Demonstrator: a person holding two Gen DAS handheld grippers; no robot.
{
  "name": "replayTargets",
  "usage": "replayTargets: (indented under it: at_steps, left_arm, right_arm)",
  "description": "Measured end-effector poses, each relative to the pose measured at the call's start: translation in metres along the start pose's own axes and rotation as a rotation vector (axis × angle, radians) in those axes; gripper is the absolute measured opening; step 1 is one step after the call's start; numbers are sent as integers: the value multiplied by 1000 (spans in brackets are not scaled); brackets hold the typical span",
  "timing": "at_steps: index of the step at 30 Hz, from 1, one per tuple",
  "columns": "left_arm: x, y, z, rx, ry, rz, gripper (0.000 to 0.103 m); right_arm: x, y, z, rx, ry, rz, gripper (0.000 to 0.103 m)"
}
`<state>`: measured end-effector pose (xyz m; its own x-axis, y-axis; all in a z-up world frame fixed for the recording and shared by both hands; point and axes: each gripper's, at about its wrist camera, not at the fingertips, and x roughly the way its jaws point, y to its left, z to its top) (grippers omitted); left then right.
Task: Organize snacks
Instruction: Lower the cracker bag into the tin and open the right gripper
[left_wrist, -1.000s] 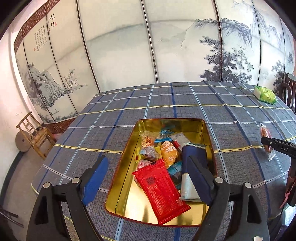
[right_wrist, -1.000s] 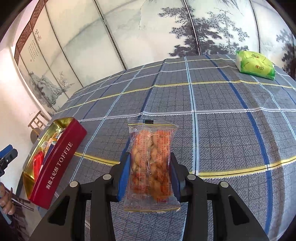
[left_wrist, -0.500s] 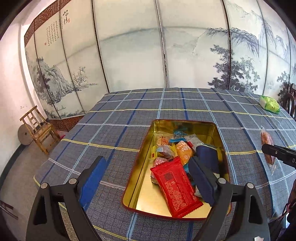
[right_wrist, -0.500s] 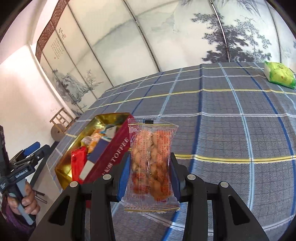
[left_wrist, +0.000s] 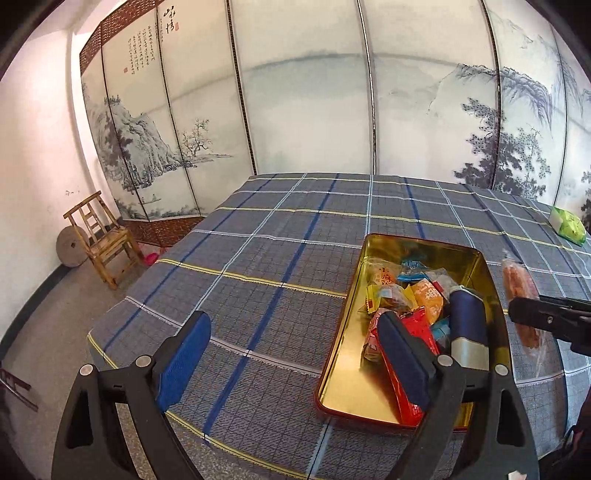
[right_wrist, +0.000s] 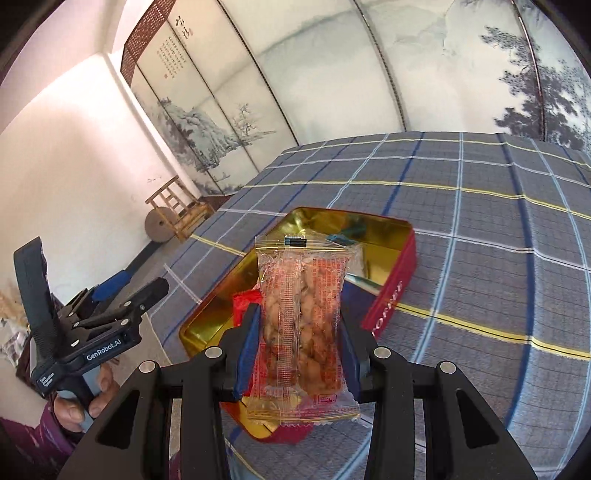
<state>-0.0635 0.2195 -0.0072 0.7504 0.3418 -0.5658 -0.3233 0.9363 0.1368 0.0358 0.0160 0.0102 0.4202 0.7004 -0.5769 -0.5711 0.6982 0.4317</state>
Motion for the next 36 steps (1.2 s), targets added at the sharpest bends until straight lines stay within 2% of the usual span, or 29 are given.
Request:
replayTargets:
  at_steps: [7, 17, 30, 36]
  left_arm:
    - [-1, 0, 1, -3, -8, -21, 92]
    - [4, 5, 1, -8, 0, -17, 94]
    - [9, 8, -1, -13, 14, -28, 94]
    - [6, 8, -2, -3, 10, -65, 94]
  right_arm:
    - [35, 15, 6, -5, 50, 23, 41]
    - [66, 18, 14, 3, 88, 0, 41]
    - [82, 22, 20, 2, 104, -21, 41]
    - [86, 24, 21, -2, 106, -33, 41]
